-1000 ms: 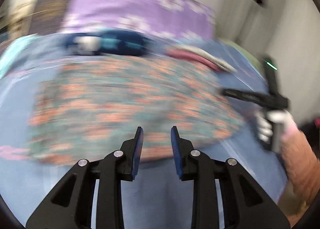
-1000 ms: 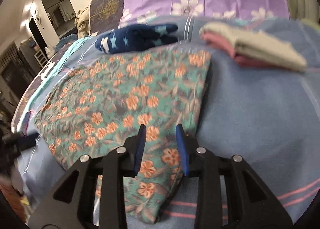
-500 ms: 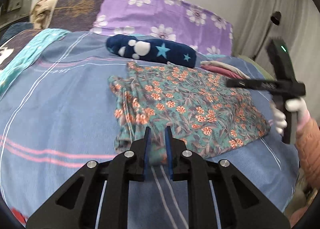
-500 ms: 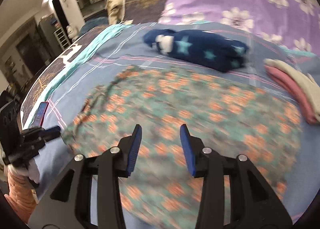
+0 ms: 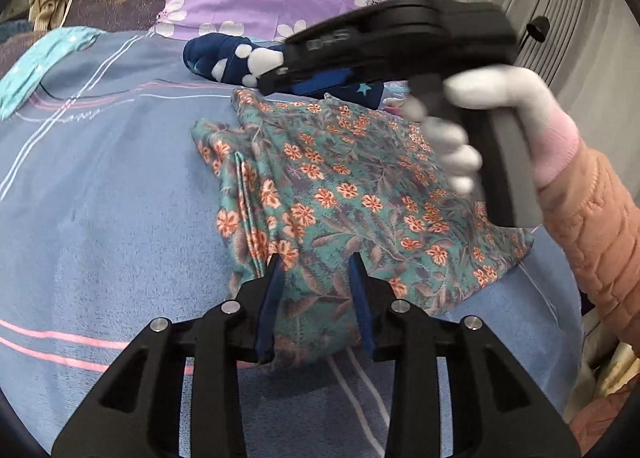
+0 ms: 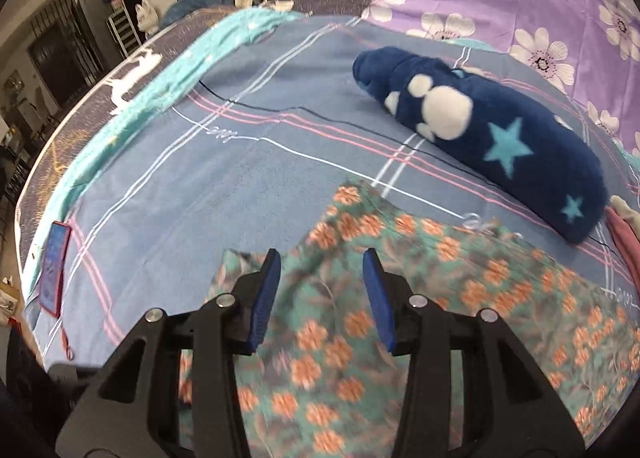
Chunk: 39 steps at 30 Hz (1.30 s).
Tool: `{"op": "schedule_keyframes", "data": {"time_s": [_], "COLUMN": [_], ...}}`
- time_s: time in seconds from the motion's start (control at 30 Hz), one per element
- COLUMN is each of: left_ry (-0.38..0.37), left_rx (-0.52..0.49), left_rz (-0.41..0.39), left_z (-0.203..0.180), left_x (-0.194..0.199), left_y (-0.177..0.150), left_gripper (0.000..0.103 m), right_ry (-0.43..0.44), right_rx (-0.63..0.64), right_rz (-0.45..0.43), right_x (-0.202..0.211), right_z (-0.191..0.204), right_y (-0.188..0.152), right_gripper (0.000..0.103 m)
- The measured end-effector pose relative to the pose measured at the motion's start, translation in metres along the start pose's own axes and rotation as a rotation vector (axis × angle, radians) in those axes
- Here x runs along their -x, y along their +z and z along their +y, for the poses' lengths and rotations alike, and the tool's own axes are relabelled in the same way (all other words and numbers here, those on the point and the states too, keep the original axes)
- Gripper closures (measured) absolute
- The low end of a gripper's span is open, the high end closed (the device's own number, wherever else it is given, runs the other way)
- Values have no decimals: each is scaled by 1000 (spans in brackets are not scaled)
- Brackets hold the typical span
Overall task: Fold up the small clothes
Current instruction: 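Grasp the edge of the teal floral shirt with the left gripper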
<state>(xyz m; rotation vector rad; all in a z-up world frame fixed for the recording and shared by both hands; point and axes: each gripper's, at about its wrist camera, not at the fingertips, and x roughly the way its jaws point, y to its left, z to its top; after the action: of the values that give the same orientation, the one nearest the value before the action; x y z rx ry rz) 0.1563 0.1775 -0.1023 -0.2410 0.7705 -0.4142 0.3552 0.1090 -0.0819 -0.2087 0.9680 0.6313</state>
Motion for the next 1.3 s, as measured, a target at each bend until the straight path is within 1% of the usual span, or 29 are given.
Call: {"op": "schedule_keyframes", "data": {"time_s": [0.03,0.1,0.23,0.37,0.4,0.43,0.47,0.5,0.53,0.57,0.6,0.63,0.67,0.7,0.73,0.77,0.8,0.83,0.87,0.9,0.93,0.97,1.0,1.07,1.1,1.2,1.23,1.3], "left_ry": [-3,-4,-2,1,15,19,8,0,-7,-14,-18,-32,-33,-17,-12,-14,-20,-22,-20,-21,-27,-30,-31,-13,9,24,39,24], "left_rx": [3,6,16,40,49,57,65,71,73,75,80,90,98,101,98,95,94,98,103,115,130,141,142,145,156,189,187,172], "left_rz": [-3,-4,-14,-39,-51,-56,-54,-45,-31,-19,-17,-19,-33,-59,-78,-93,-90,-78,-66,-41,-25,-26,-34,-53,-62,-85,-78,-38], "left_z": [0,0,1,5,6,8,10,11,13,14,15,17,19,18,16,13,12,11,12,15,18,20,20,21,24,36,39,42], "left_x": [1,1,3,7,9,10,9,5,2,-1,-1,0,3,10,17,26,29,29,27,21,18,19,21,26,27,29,26,12], "left_y": [0,0,-2,-4,-4,-4,-5,-6,-7,-7,-7,-7,-7,-8,-10,-13,-17,-22,-24,-27,-27,-26,-24,-24,-23,-17,-12,-3], "left_gripper": [68,68,68,68,67,67,67,67,70,76,96,101,101,101,101,101,101,101,101,101,100,100,99,87,75,71,67,65], "right_ry": [-10,-43,-134,-178,-180,-178,-165,-153,-138,-106,-75,-30,13,50,107,144,161,142,118,95,61,47,49,48,40,13,8,4], "right_rx": [4,2,0,-2,-4,-5,-12,-25,-48,-74,-92,-122,-151,-168,-175,-167,-148,-106,-76,-63,-60,-65,-65,-27,16,156,208,254], "right_rz": [12,43,98,117,119,124,126,122,106,78,53,19,-9,-30,-58,-75,-83,-72,-45,-23,4,8,0,-24,-31,-17,10,67], "right_x": [-6,-20,-44,-56,-58,-60,-61,-61,-58,-53,-47,-38,-29,-22,-12,-5,-2,-5,-12,-18,-27,-29,-28,-21,-15,-6,-7,-17], "right_z": [3,7,11,9,8,6,5,4,1,-1,-3,-5,-8,-9,-9,-7,-4,3,7,11,14,15,16,23,30,53,63,75], "right_y": [1,4,8,11,12,12,12,12,13,15,16,19,21,23,25,27,29,31,31,30,28,25,23,19,17,10,8,5], "right_gripper": [54,52,52,52,61,81,89,93,99,99,99,100,100,100,100,100,100,100,97,90,74,68,65,65,65,65,65,63]}}
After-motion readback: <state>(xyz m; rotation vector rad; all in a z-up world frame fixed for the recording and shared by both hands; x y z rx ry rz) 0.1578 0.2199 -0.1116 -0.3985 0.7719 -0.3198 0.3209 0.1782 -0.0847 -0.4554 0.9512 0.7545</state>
